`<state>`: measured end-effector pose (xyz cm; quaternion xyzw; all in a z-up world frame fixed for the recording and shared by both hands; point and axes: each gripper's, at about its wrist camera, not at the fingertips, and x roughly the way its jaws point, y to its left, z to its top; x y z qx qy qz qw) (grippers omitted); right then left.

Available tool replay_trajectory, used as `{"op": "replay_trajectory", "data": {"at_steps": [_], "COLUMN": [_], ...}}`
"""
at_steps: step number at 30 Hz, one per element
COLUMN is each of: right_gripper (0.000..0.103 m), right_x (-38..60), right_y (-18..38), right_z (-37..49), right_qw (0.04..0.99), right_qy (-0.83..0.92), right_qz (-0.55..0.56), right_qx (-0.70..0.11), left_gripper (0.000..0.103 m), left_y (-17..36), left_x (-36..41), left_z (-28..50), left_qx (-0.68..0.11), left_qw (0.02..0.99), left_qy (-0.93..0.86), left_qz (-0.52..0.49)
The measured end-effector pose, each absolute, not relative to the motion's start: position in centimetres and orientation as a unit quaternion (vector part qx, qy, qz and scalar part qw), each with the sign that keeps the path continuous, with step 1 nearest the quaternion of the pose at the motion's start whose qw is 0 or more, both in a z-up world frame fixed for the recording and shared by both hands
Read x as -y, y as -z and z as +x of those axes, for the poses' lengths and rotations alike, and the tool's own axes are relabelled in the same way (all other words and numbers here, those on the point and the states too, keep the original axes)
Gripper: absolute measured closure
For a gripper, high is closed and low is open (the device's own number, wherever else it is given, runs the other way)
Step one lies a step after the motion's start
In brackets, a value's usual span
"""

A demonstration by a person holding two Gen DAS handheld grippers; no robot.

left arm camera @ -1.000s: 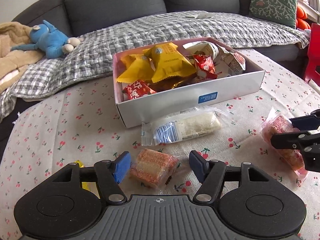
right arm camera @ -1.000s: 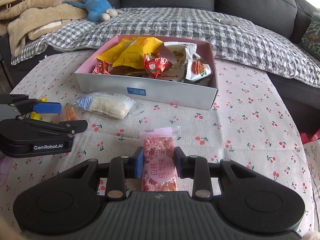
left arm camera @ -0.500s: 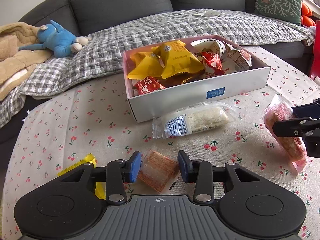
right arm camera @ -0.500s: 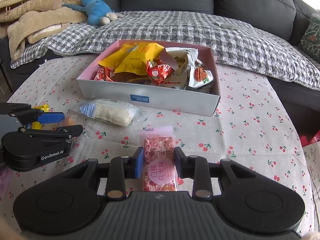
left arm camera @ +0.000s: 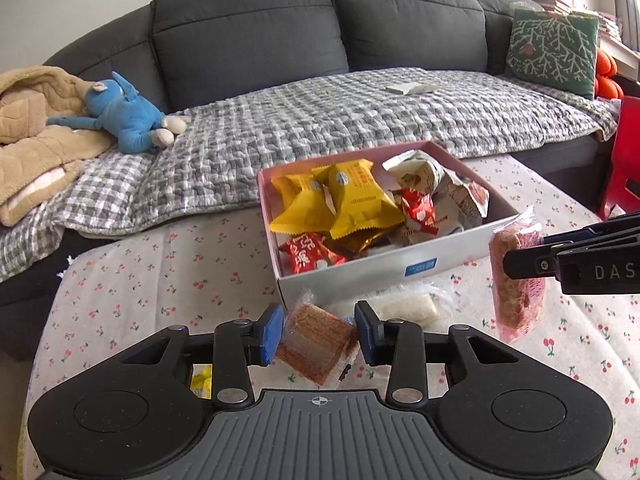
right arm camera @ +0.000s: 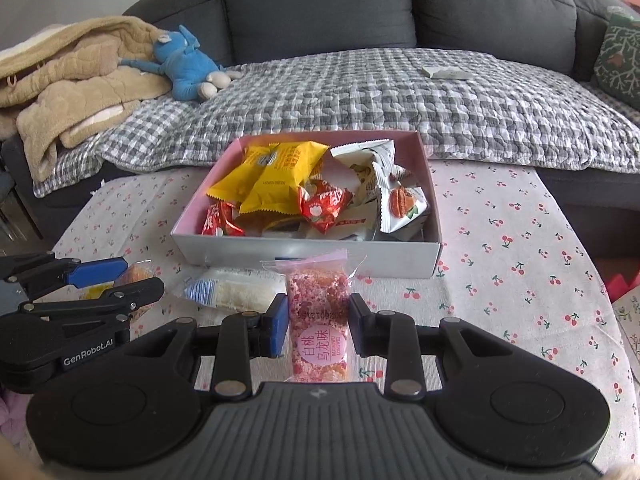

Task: Organize snacks
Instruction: 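Carry the biscuit square and pink wafer packet into the pink box, then open both tools and withdraw them toward the remaining packets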

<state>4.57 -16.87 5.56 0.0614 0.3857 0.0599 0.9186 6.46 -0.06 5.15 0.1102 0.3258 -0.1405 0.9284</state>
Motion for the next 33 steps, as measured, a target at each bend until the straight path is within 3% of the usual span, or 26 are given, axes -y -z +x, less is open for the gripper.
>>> {"op": "replay_trajectory", "data": {"at_steps": [11, 25, 33], "right_gripper": [0.074, 0.074, 0.071], "right_x": [18.7, 18.0, 18.1], "right_y": [-5.9, -5.4, -5.1], "right_z": [9.8, 17.1, 18.2], "right_qw": [0.914, 0.922, 0.921], "right_qy": [-0.064, -0.039, -0.028], "right_qz": [0.125, 0.092, 0.084], "right_qx": [-0.380, -0.374, -0.380], "left_gripper": [0.066, 0.065, 0.057], "left_y": [-5.9, -3.3, -3.1], "left_x": [0.9, 2.5, 2.7], "left_z": [12.5, 17.8, 18.3], "left_qx": [-0.315, -0.330, -0.325], "left_qw": [0.931, 0.927, 0.929], "left_qy": [0.165, 0.156, 0.154], "left_qz": [0.077, 0.085, 0.090]}}
